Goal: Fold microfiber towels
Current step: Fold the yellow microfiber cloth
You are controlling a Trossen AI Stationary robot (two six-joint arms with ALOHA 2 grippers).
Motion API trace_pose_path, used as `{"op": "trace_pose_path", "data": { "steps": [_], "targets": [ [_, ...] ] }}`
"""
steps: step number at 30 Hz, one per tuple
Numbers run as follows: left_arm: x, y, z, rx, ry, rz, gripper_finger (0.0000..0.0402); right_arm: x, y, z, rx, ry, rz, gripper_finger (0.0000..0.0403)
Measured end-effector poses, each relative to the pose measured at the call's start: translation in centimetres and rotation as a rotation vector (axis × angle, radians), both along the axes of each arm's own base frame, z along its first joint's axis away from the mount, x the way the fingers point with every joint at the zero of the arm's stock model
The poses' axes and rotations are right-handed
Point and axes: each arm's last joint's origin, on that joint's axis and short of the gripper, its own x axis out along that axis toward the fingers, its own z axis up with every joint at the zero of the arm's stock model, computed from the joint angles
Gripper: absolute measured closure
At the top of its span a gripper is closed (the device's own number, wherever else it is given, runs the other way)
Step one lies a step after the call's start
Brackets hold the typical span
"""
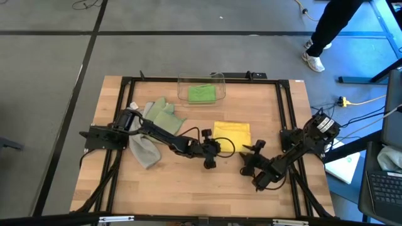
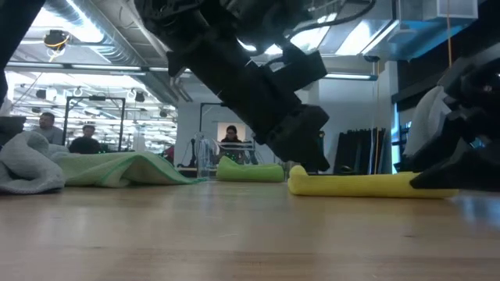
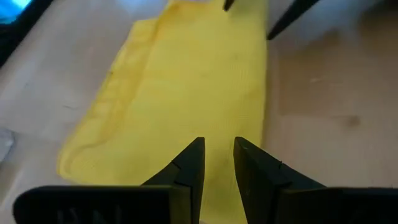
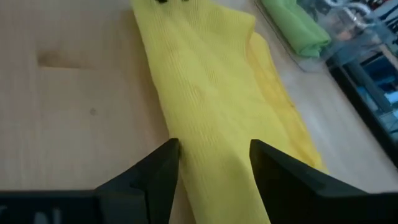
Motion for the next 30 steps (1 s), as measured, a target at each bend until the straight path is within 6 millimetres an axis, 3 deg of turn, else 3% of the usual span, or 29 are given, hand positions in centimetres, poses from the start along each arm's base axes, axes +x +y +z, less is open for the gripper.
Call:
{"op": "trace_pose_path", "data": {
  "steps": [7,13,16,22,25,30],
  "targets": [
    [-0.4,-0.3,-0.1,0.108,0.034,0.04,0.0324,-0.2,-0.1,-0.1,0.012,-0.004,-0.01,0.0202],
    [-0.5,-0.9,-0.3,0.045,0.057,-0.047,0.0324,-0.1,0.0,-0.2,0.015,0.005,0.009,0.0202],
    [-0.7,-2.3,-0.3,0.051,0.08,-0.157,0.0324,-0.1,0.5,-0.1,0.003,0.023,0.053,0.0202],
    [-1.5,-4.4,-0.5,0.35,0.204,-0.397,0.0324,0.3,1.5,0.5,-0.082,0.088,0.15,0.0202],
    [-1.5,-4.3,-0.4,0.421,0.217,-0.345,0.0324,0.5,1.4,0.5,-0.067,0.103,0.145,0.0202],
    [-1.1,-2.8,-0.6,0.325,0.208,-0.314,0.0323,0.8,0.7,0.3,-0.03,0.123,0.114,0.0202]
  ]
}}
